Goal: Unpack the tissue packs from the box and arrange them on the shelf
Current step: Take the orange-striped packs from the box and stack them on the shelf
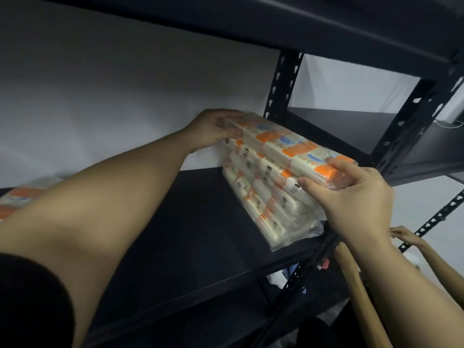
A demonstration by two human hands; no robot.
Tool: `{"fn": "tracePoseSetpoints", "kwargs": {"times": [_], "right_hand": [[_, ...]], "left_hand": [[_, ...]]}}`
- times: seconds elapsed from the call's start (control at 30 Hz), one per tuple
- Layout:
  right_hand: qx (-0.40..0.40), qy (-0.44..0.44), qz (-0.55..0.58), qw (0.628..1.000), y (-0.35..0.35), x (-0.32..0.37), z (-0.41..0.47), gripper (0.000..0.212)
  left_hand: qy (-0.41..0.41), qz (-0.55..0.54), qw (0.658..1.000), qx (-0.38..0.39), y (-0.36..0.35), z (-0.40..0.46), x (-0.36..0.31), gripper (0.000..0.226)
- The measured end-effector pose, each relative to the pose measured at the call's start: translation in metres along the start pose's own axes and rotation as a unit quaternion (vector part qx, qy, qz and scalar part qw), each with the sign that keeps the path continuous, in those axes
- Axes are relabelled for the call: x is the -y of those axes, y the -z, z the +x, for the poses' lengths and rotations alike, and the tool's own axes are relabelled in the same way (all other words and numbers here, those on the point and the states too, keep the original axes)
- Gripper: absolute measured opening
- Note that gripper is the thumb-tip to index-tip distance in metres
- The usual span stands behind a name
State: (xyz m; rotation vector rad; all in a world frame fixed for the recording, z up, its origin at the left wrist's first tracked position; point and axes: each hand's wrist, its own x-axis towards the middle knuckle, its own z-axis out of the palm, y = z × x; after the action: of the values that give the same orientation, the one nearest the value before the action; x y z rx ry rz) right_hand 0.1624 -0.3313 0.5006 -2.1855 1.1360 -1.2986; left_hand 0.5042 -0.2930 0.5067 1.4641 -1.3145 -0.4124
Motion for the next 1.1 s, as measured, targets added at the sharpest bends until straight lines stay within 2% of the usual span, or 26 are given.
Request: {"fn": "tracePoseSetpoints", "kwargs": {"times": [0.23, 0.7, 1.1], "right_hand": [[-0.014, -0.028, 0.004, 1.0, -0.013, -0.002, 0.003, 0.073], [-0.028, -0.045, 0.004, 0.999, -0.012, -0.003, -0.004, 0.074], [0.006, -0.044, 0.0, 0.999, -0.013, -0.005, -0.009, 0.08]], "left_hand": [[0.016, -0.067, 0.997, -0.021, -0.02, 0.029, 0.026, 0.057], [0.014, -0.081, 0.997, 0.012, -0.033, 0.045, 0.029, 0.064], [0.022, -0.091, 0.996, -0.007, -0.036, 0.039, 0.041, 0.063]]}}
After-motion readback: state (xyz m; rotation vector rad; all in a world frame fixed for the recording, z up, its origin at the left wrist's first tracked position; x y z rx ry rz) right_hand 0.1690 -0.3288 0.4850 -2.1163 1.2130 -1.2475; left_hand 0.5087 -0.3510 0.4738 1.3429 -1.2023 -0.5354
